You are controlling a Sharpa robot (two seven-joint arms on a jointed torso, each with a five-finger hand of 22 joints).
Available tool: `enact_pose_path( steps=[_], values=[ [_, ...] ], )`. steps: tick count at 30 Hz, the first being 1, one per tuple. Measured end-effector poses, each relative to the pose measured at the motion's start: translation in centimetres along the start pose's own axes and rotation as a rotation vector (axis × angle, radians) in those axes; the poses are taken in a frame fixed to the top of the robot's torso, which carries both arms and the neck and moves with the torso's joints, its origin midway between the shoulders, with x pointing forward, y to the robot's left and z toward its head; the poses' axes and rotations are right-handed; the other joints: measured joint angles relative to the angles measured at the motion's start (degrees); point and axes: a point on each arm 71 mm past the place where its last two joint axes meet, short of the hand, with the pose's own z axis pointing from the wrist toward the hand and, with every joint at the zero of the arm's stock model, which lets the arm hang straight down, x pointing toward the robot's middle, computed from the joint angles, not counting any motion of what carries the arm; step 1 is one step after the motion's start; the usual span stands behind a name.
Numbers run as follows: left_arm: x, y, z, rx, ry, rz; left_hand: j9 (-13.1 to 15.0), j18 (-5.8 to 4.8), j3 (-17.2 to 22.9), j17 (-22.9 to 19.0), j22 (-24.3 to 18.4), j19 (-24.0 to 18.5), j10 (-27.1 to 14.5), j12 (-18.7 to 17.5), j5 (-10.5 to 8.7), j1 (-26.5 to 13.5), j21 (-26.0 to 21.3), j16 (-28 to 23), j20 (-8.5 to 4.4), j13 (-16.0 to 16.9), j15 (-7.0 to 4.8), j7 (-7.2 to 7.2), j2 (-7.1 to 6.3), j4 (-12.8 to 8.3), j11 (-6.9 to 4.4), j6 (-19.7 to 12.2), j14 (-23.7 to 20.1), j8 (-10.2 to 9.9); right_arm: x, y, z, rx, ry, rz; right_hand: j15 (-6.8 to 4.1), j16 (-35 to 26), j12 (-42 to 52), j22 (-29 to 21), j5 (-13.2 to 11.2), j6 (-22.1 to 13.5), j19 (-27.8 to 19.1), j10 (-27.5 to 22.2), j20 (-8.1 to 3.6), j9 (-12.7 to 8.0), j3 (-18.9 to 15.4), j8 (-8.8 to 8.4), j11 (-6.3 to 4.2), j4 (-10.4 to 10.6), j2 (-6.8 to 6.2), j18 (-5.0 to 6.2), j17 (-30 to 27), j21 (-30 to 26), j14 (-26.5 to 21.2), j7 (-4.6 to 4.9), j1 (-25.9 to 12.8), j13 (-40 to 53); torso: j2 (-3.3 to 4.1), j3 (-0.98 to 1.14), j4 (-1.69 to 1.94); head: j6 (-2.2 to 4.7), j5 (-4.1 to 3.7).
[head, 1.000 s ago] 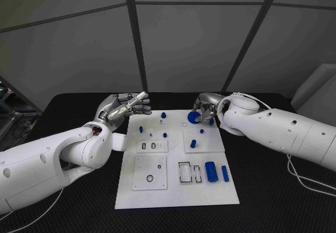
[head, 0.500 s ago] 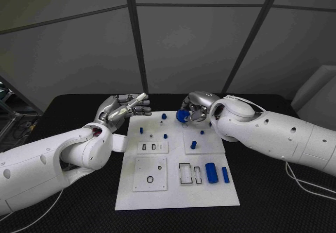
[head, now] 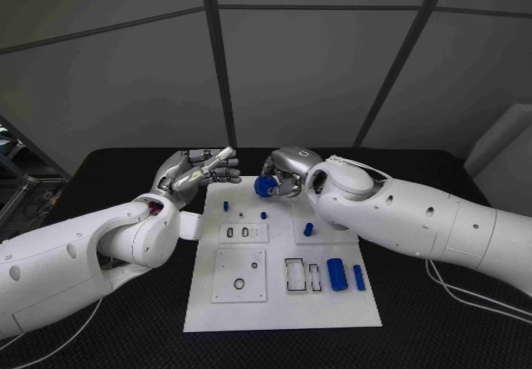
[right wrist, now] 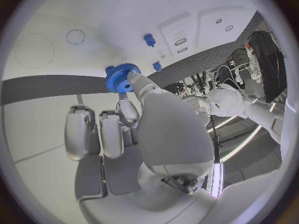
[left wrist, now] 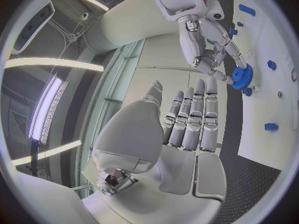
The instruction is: Assemble the parts on the task board
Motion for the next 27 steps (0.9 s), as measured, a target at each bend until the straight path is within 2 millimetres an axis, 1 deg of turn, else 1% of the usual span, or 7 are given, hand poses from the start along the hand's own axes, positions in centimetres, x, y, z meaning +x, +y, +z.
enact_pose_path(
  steps=[3,10,13,20,23,24,27],
  values=[
    [-0.1,0.0,0.0,0.0,-0.003,0.001,0.0,0.0,0.0,0.0,0.0,0.0,0.0,0.0,0.0,0.0,0.0,0.0,0.0,0.0,0.0,0.0,0.0,0.0,0.0,0.0,0.0,0.0,0.4,0.4,0.4,-0.002,0.005,-0.005,0.0,0.0,0.0,0.0,0.0,0.1,0.0,0.0,0.0,0.0,0.2,0.0,0.0,-0.1,-0.27,0.01,0.0,0.0,0.0,-0.09,-0.3,0.0,0.01,0.03,-0.01,0.01,0.18],
    [-0.4,0.1,0.1,-0.001,-0.009,0.005,0.0,0.0,0.0,0.0,0.0,0.0,0.0,0.0,0.0,0.0,0.0,0.0,0.0,0.0,0.0,0.0,0.0,0.0,0.0,0.0,0.0,0.0,0.9,0.9,1.1,-0.001,0.013,-0.012,0.0,0.0,0.0,0.0,-0.2,0.2,0.0,0.0,0.0,0.0,0.2,-0.3,0.0,-0.1,-0.05,0.0,0.0,0.0,0.0,-0.18,-0.5,-0.1,0.01,0.05,-0.07,-0.15,0.31],
    [-0.5,0.1,0.1,-0.001,-0.012,0.006,0.0,0.0,0.0,0.0,0.0,-0.2,0.0,0.0,0.0,0.0,0.0,0.0,0.21,0.0,0.0,0.0,0.0,0.0,0.0,0.0,0.0,0.0,1.1,0.9,1.4,0.002,0.015,-0.014,0.0,0.0,0.0,0.0,-0.3,0.2,0.0,0.0,0.0,0.0,0.4,-0.52,0.0,0.1,0.01,0.01,0.0,0.0,0.0,-0.18,-0.6,-0.1,0.0,0.05,-0.07,-0.19,0.31],
    [-0.7,0.1,0.1,-0.001,-0.016,0.008,0.0,0.0,0.0,0.0,0.0,-0.2,0.0,0.0,0.0,0.0,0.0,0.0,0.21,0.0,0.0,0.0,0.0,0.0,0.0,0.0,0.0,0.0,1.2,1.1,1.7,0.004,0.021,-0.017,0.0,0.0,0.0,0.0,-0.4,0.2,0.0,0.0,0.0,0.0,0.6,-0.63,0.01,-0.1,-0.15,0.0,0.0,0.0,0.0,-0.18,-1.4,-0.1,-0.03,0.05,-0.1,-0.25,0.4],
    [-0.7,0.1,0.1,-0.001,-0.017,0.009,0.0,0.0,0.0,0.0,0.0,-0.2,0.0,0.0,0.0,0.0,0.0,0.0,0.21,0.0,0.0,0.0,0.0,0.0,0.0,0.0,0.0,0.0,1.3,1.1,1.7,0.004,0.029,-0.019,0.0,0.0,0.0,0.0,-0.4,0.2,0.0,0.0,0.0,-0.2,0.7,-0.96,0.01,0.0,-0.19,0.0,0.0,0.0,0.0,-0.18,-1.4,-0.1,-0.03,0.04,-0.11,-0.29,0.4],
    [-0.7,0.1,0.1,-0.001,-0.017,0.009,0.0,0.0,0.0,0.0,0.0,-0.2,0.0,0.0,0.0,0.0,0.0,0.0,0.21,0.0,0.0,0.0,0.0,0.0,0.0,0.0,0.0,0.0,1.3,1.1,1.7,0.003,0.032,-0.02,0.01,0.0,0.0,0.0,-0.4,0.5,0.0,0.0,0.0,-0.2,0.8,-1.2,0.01,0.1,-0.52,0.01,0.0,0.0,0.0,-0.34,-1.7,-0.1,-0.04,0.04,-0.13,-0.31,0.41],
    [-0.8,0.1,0.1,-0.001,-0.018,0.01,0.0,-0.01,0.0,0.0,0.0,-0.2,0.0,0.0,0.0,0.0,0.0,0.0,0.21,0.0,0.0,0.0,0.0,0.0,0.0,0.0,0.0,0.0,1.5,1.2,1.8,0.001,0.046,-0.023,0.01,0.0,0.0,0.0,-0.6,0.9,0.0,0.0,0.0,-0.3,0.8,-1.31,0.01,0.1,-0.59,0.0,0.0,0.0,0.0,-0.31,-1.8,-0.1,-0.04,0.04,-0.17,-0.36,0.49]
  ],
)
